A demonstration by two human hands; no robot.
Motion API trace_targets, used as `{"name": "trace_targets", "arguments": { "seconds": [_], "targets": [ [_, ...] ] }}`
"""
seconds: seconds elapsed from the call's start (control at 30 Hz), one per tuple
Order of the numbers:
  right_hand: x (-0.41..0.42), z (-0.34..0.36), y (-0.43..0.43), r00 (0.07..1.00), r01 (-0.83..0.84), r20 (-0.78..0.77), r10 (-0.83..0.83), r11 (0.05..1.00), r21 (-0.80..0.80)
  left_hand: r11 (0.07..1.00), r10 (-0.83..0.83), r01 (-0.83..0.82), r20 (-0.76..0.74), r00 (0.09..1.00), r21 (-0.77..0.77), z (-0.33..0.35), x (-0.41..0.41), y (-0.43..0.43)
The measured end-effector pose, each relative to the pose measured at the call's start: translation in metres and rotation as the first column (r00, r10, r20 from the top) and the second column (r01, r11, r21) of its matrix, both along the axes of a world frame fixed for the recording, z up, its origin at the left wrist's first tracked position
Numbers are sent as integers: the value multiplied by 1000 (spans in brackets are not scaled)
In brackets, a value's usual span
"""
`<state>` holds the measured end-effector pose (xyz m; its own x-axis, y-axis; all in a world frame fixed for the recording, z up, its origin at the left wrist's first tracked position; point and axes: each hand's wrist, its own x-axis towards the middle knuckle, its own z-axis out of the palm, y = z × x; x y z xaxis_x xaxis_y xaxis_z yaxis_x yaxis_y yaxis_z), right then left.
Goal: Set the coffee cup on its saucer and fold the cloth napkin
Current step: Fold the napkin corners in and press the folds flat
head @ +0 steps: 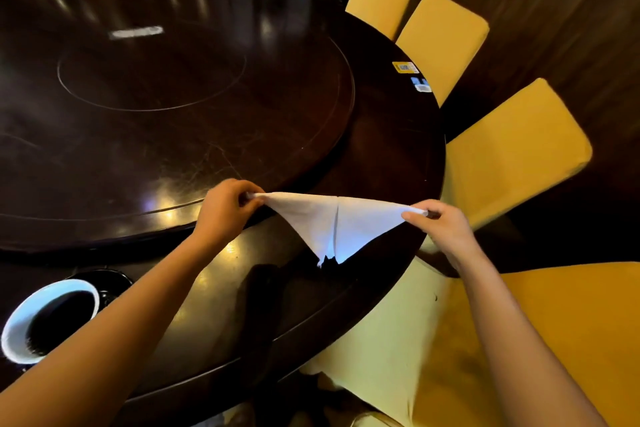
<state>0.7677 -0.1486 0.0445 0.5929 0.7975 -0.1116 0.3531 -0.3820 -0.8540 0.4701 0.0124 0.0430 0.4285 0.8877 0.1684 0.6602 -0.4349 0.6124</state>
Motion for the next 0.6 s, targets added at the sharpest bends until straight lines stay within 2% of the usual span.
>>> {"name": "trace_targets", "arguments": {
  "seconds": [0.03,0.1,0.17,0.2,0.27,0.37,0.47,0.53,0.6],
  "targets": [
    [3,5,-1,998,-16,-59,16,1000,1,1000,-16,16,0,1000,-12,6,-2,1],
    [8,13,-5,958,-53,-283,53,999,9,979,-31,55,127,991,-195,16,-9,-1],
    [10,15,-7,848,-55,-527,67,998,38,881,26,148,359,933,-449,23,-15,-8],
    [10,13,-8,797,-53,-601,60,998,29,822,83,195,451,889,-535,23,-17,-11],
    [5,9,-7,726,-65,-687,16,997,-44,744,220,200,517,828,-637,16,-19,-16],
    [-10,-12,-2,699,-67,-704,-123,970,-236,651,374,97,430,822,-753,-4,-21,-18],
    [-28,-50,8,731,-19,-624,-276,906,-423,568,441,-66,235,866,-820,-35,-16,-21],
    [-40,-72,14,755,36,-569,-326,887,-460,535,473,-153,144,869,-831,-56,-10,-21],
    [-48,-91,18,784,127,-508,-357,893,-431,522,506,-238,73,859,-819,-75,-6,-17]
  ]
}}
